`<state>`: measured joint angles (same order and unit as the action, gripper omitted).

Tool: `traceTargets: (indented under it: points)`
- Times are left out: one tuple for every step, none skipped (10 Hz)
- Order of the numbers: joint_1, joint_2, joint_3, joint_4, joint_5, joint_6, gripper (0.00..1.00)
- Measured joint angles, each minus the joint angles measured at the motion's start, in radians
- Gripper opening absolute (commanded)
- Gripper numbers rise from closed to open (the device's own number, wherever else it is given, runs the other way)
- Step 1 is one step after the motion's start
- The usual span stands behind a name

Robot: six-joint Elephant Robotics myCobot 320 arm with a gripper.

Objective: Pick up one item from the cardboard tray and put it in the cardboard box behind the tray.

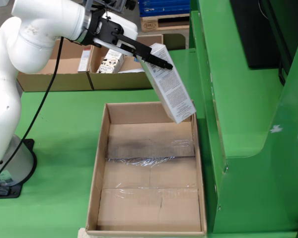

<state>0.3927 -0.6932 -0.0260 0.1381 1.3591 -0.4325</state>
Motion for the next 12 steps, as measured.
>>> traceTargets:
  points:
    - [0.012, 0.009, 0.0, -0.057, 0.051, -0.018, 0.0]
    - [0.021, 0.026, 0.0, -0.078, 0.092, -0.034, 0.0]
    - [0.031, 0.045, 0.0, -0.106, 0.133, -0.04, 0.0]
    - [0.04, 0.052, 0.0, -0.126, 0.149, -0.049, 0.0]
    - [0.04, 0.052, 0.0, -0.127, 0.15, -0.051, 0.0]
    - [0.041, 0.052, 0.0, -0.127, 0.15, -0.051, 0.0]
    - [0.054, 0.083, -0.002, -0.164, 0.183, -0.071, 0.0]
    - [0.063, 0.1, 0.0, -0.192, 0.19, -0.08, 0.0]
    - [0.067, 0.1, 0.0, -0.205, 0.186, -0.087, 0.0]
    - [0.086, 0.101, 0.0, -0.205, 0.193, -0.1, 0.0]
    - [0.09, 0.101, 0.0, -0.205, 0.196, -0.101, 0.0]
    - [0.09, 0.101, 0.0, -0.205, 0.195, -0.101, 0.0]
